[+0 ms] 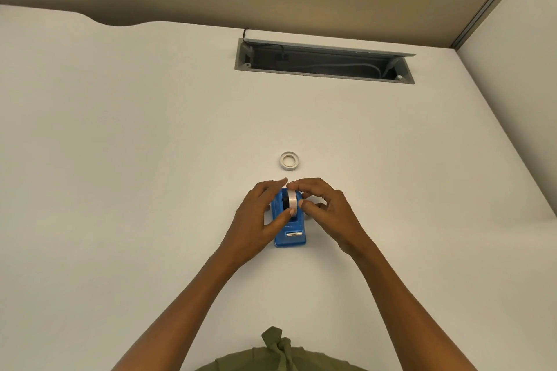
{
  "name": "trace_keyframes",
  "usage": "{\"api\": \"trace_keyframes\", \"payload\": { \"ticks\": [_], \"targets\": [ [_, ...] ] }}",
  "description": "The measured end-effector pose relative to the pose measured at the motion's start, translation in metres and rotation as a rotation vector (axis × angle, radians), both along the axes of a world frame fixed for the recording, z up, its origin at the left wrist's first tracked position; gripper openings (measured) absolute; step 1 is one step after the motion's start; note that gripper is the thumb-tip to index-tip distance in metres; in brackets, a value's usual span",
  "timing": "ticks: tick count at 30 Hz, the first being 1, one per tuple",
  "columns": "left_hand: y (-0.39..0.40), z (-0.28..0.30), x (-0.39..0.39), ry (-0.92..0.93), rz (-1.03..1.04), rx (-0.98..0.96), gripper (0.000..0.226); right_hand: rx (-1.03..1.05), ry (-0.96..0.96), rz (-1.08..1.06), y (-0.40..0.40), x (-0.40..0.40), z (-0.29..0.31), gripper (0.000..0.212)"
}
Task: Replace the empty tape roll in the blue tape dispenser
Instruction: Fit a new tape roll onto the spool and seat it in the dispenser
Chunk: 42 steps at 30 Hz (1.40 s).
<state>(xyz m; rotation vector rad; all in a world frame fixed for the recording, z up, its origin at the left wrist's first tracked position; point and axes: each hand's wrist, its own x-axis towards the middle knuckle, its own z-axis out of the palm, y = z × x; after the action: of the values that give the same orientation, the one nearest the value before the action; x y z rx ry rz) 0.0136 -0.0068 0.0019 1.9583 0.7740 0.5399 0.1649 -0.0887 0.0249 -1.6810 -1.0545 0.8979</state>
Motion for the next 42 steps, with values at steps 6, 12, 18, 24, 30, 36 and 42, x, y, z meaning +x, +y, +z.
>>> {"api": "trace_keyframes", "payload": {
  "ticks": [6,12,18,24,30,36,42],
  "targets": [
    [0.0017,0.0002,-0.0004,-0.049,-0.01,0.029,0.038,-0.029,0.007,-0.008,0.0016,0.0002,-0.0007,0.029],
    [0.0026,-0.0002,-0.0005,-0.046,0.005,-0.005,0.031,-0.038,0.082,0.007,-0.0009,0.0019,0.0022,0.031],
    [0.0037,-0.0014,-0.0007,-0.039,0.018,-0.008,0.034,0.009,0.063,0.039,-0.0062,0.0006,0.002,0.026],
    [0.0027,-0.0018,-0.0009,-0.051,0.012,-0.01,0.037,-0.001,0.03,0.038,-0.0047,0.0023,-0.0021,0.027],
    [0.0021,0.0018,-0.0016,-0.064,0.014,-0.077,0.048,-0.011,0.028,0.031,-0.0035,0.0014,-0.0007,0.03],
    [0.0023,-0.0013,-0.002,-0.088,0.005,-0.048,0.049,-0.021,0.022,0.02,-0.0019,0.0007,-0.002,0.029],
    [0.003,0.001,-0.0008,-0.095,0.016,-0.009,0.039,-0.017,0.031,0.025,-0.0016,0.0012,-0.0034,0.029]
  ]
}}
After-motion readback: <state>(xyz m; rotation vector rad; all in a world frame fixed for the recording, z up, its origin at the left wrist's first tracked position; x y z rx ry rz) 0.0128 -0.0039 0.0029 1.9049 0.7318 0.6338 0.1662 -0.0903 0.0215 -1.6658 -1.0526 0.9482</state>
